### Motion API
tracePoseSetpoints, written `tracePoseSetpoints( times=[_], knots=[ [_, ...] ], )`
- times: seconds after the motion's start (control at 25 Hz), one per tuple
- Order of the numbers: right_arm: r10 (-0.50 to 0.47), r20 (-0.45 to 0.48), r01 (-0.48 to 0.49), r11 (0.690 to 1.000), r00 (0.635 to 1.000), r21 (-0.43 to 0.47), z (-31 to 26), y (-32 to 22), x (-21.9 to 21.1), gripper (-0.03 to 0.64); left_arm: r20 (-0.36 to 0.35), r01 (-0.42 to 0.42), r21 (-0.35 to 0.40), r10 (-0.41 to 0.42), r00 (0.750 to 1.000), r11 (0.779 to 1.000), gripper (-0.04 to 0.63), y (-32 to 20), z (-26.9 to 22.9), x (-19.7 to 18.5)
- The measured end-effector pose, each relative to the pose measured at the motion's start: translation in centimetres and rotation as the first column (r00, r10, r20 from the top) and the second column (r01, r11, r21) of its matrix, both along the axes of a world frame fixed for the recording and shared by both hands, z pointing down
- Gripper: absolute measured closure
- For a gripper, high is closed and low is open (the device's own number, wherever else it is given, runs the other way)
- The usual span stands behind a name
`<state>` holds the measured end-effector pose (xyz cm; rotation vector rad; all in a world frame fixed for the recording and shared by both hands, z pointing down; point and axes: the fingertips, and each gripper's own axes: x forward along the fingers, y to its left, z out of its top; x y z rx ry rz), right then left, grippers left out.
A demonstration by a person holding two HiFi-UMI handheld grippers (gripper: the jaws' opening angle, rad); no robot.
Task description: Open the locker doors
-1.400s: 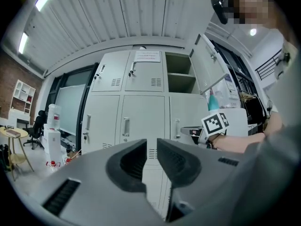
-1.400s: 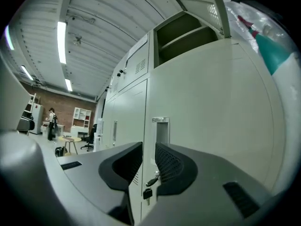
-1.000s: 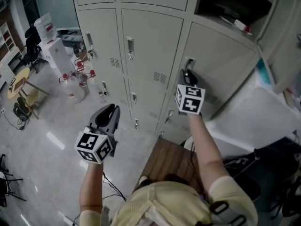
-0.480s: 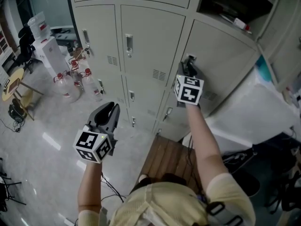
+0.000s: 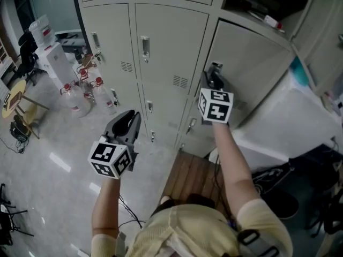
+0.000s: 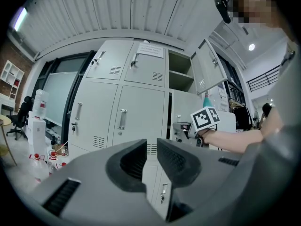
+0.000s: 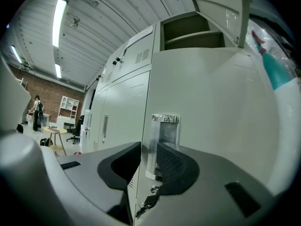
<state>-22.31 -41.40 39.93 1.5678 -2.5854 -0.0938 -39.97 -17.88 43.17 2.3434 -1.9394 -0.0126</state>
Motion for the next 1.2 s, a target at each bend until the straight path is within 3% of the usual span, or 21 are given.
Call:
tracePoseSetpoints(
  times=[0.64,1.2],
  knots=[
    [-0.107,0.041,0.106,0.994,0.993,0.016,-0.1,7.6,2.5,0.528,0.028,-0.229,0.037,0.228,0.973,0.973,0.529,-5.4,-1.6,8.9],
    [-0.151,0.043,0.151,0.988,0.988,0.014,0.0,12.0,5.8,0.522,0.018,-0.321,0.046,0.321,0.947,0.946,0.529,-5.7,-1.5,12.7]
  ],
)
